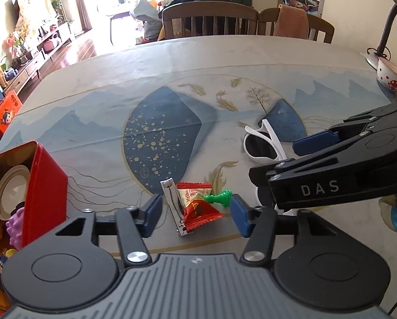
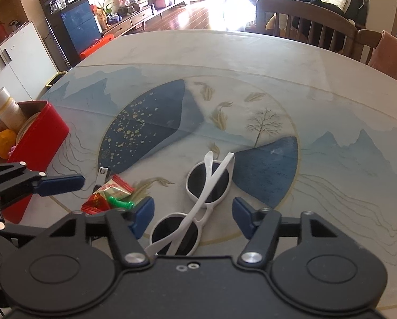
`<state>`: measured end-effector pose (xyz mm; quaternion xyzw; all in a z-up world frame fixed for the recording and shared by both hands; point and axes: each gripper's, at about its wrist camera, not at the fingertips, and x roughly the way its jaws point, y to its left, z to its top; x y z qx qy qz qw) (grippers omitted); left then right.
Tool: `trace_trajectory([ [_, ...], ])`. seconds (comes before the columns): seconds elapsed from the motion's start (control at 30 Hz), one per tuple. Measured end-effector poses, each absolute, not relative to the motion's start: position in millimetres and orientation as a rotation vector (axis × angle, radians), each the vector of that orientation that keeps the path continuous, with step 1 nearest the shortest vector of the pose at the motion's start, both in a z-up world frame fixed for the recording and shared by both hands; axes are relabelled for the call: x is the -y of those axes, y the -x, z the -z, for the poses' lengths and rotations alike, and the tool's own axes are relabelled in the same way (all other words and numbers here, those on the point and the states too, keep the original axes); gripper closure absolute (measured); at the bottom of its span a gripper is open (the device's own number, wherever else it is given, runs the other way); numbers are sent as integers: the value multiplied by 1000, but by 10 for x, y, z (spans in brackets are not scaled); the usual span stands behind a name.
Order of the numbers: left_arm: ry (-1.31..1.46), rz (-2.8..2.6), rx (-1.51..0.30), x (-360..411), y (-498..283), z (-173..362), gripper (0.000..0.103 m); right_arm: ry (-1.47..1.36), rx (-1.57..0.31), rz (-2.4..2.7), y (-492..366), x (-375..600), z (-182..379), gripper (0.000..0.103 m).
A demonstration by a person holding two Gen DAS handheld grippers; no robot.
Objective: Organize rigid objects
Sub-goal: 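Grasp white sunglasses with right gripper while left gripper grasps red snack packet, then carry sunglasses and snack packet to the red tin and lower them inside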
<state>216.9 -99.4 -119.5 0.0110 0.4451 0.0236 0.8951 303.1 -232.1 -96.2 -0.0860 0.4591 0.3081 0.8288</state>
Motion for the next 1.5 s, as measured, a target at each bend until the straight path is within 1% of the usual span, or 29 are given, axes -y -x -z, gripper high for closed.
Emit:
trace_trajectory([
  [0.03,-22,-46,-928,993,-2177,1205,59,183,-976,-653,-3036,2321,970,46],
  [0.1,-20,-38,-937,992,-2188,1220,65,185,-983,-651,-3047,2317,991,53],
  [0.13,-21,-37,-939,992,-2190,1227,67,188,-985,-650,-3050,2317,1002,55],
  [0.27,-25,-30,-942,991,-2193,1237,74,198,-976,-651,-3043,2329,1015,65],
  [0.3,-28,-30,-943,993,-2192,1237,74,196,-974,-653,-3041,2336,1012,67],
  [0.33,-31,-29,-942,995,-2188,1233,74,196,-971,-657,-3036,2340,1008,72],
  [0.4,-37,-27,-935,1001,-2174,1218,74,205,-956,-660,-3015,2342,996,77],
  [0.47,-39,-23,-929,1006,-2155,1202,75,213,-939,-665,-2986,2348,982,89],
  [0.5,-39,-21,-928,1007,-2149,1193,75,215,-933,-666,-2977,2352,974,90],
  [0.53,-42,-22,-924,1010,-2141,1181,75,220,-924,-660,-2965,2356,965,95],
  [0.57,-48,-23,-920,1013,-2132,1169,75,227,-915,-656,-2953,2363,956,97],
  [0.93,-7,-28,-908,949,-2025,1037,75,173,-872,-651,-2759,2555,780,98],
  [1.5,111,-58,-815,660,-1638,530,75,53,-801,-676,-2269,2611,280,98],
])
